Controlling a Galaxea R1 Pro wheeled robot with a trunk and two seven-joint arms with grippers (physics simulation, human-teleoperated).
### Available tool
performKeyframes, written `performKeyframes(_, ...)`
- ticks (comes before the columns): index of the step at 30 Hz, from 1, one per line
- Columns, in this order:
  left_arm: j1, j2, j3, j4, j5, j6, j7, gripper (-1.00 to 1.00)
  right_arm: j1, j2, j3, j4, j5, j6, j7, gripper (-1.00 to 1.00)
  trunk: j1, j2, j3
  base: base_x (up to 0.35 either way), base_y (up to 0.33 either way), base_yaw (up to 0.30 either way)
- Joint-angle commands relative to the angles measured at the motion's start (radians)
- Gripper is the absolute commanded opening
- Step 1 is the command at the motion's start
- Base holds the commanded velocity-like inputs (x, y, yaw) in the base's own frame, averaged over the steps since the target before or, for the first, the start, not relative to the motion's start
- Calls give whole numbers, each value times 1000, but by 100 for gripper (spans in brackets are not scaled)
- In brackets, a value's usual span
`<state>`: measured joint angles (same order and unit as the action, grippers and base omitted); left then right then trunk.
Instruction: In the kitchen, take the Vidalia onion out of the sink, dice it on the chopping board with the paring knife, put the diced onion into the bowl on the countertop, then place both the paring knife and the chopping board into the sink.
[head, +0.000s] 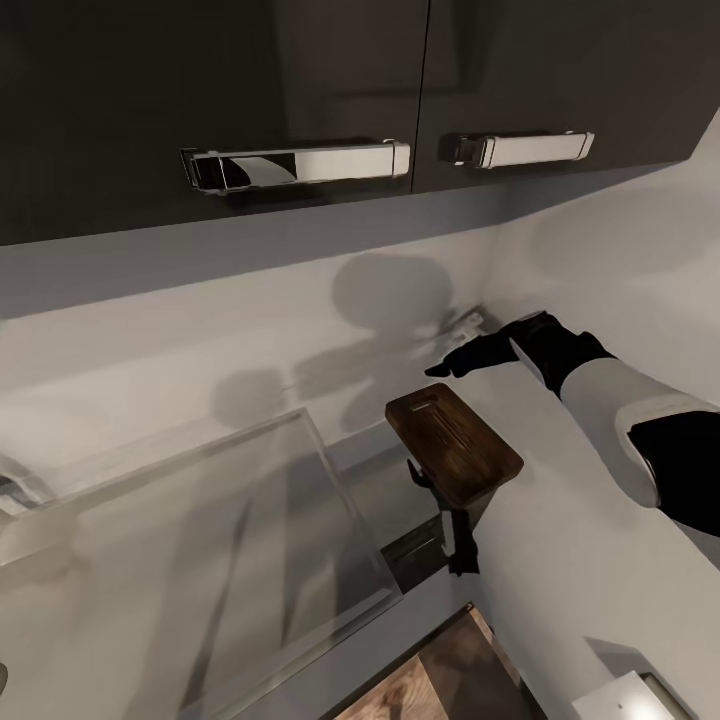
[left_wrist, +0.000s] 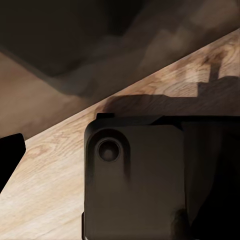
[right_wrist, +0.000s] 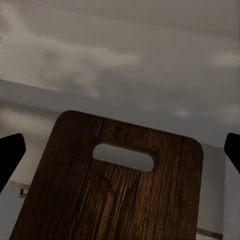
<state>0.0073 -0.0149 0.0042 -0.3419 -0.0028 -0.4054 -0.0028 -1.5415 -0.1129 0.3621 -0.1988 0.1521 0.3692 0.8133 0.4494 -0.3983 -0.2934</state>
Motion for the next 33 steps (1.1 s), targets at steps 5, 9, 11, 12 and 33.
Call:
performKeyframes(5,0,0,0,-2,0,-1,0,100,0,-1,-6,-2,11,6,7,100,1,-2,-2,0,0,0)
performKeyframes(9,1,0,0,-2,0,-1,0,100,0,-2,-7,-1,11,4,7,100,1,-2,-2,0,0,0)
performKeyframes(11,0,0,0,-2,0,-1,0,100,0,-2,-7,-1,11,4,7,100,1,-2,-2,0,0,0)
performKeyframes(12,0,0,0,-2,0,-1,0,100,0,-2,-8,-1,11,4,7,100,1,-2,-2,0,0,0)
performKeyframes(33,0,0,0,-2,0,-1,0,100,0,-2,-8,-1,12,2,6,100,1,-2,-8,0,0,0)
